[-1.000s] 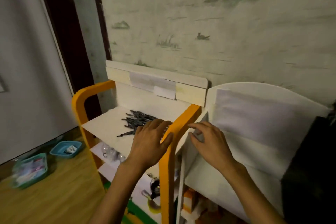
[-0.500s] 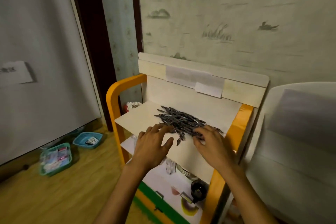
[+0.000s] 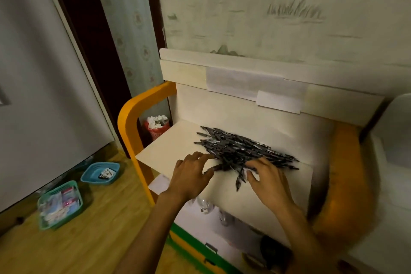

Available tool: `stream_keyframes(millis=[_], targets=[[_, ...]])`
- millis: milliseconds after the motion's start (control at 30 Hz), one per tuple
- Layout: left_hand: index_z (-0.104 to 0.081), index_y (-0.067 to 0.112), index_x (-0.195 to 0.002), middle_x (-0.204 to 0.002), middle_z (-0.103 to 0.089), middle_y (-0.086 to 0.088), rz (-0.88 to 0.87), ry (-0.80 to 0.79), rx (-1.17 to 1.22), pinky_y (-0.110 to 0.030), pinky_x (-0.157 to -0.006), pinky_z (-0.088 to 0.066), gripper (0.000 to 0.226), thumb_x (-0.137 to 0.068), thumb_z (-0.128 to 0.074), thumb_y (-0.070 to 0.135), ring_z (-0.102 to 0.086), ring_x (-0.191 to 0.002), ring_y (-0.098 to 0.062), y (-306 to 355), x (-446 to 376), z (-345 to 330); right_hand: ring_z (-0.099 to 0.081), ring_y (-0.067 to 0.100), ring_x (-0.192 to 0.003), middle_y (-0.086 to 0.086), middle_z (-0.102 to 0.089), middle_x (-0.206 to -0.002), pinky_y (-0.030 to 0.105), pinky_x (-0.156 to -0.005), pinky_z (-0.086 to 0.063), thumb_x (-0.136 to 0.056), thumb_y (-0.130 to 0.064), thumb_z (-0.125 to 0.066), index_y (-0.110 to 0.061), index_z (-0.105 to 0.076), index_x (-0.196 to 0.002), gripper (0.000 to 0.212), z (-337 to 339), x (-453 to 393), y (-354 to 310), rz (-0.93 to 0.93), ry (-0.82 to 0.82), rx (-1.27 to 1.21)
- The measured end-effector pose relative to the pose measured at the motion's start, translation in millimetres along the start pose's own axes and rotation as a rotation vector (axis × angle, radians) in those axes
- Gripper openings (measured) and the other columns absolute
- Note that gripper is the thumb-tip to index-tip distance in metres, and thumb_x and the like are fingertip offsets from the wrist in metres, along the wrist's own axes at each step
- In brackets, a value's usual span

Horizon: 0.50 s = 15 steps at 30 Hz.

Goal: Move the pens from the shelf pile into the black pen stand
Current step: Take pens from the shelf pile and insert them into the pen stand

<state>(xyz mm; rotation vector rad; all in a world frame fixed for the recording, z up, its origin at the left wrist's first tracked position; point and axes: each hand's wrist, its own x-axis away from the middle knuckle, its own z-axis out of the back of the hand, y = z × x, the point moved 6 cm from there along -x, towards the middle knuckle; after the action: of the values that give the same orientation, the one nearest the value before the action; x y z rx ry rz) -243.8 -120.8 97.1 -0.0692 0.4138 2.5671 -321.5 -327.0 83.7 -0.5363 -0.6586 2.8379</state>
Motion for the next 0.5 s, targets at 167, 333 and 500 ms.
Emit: stream_keyframes(millis=[167,333,500], targets=[[-0.045,0.035,-0.14,-0.142,-0.052,0.003,-0.026,-0.072,0.03,-0.041,-0.102,-0.041,0.043,-0.1,-0.044,0.05,-0.051,-0.125,-0.021,-30.5,-50.7,-30.4,-0.062,0.015,-0.097,-0.004,-0.061,-0.115,0.026,-0.079,-0.051,-0.093,-0.026,-0.06,-0.024,-0.066,-0.117,0.024,-26.7,-30.3,14.5,-0.097,-0.022,0.015],[-0.047,0.035,-0.139,-0.14,-0.053,0.004,-0.048,-0.16,0.105,-0.039,-0.102,-0.042,0.042,-0.099,-0.047,0.047,-0.051,-0.124,-0.019,-52.8,-79.1,-64.7,-0.06,0.013,-0.095,-0.004,-0.061,-0.113,0.021,-0.077,-0.045,-0.095,-0.028,-0.06,-0.023,-0.065,-0.118,0.024,-47.6,-43.2,25.3,-0.192,-0.037,0.009],[-0.051,0.032,-0.134,-0.132,-0.054,0.004,-0.081,-0.168,0.18,-0.034,-0.099,-0.044,0.038,-0.097,-0.054,0.04,-0.053,-0.117,-0.015,-63.0,-103.2,-87.7,-0.059,0.011,-0.096,-0.005,-0.061,-0.116,0.02,-0.08,-0.046,-0.096,-0.029,-0.058,-0.023,-0.064,-0.12,0.026,-58.2,-49.6,31.7,-0.277,-0.038,0.029]])
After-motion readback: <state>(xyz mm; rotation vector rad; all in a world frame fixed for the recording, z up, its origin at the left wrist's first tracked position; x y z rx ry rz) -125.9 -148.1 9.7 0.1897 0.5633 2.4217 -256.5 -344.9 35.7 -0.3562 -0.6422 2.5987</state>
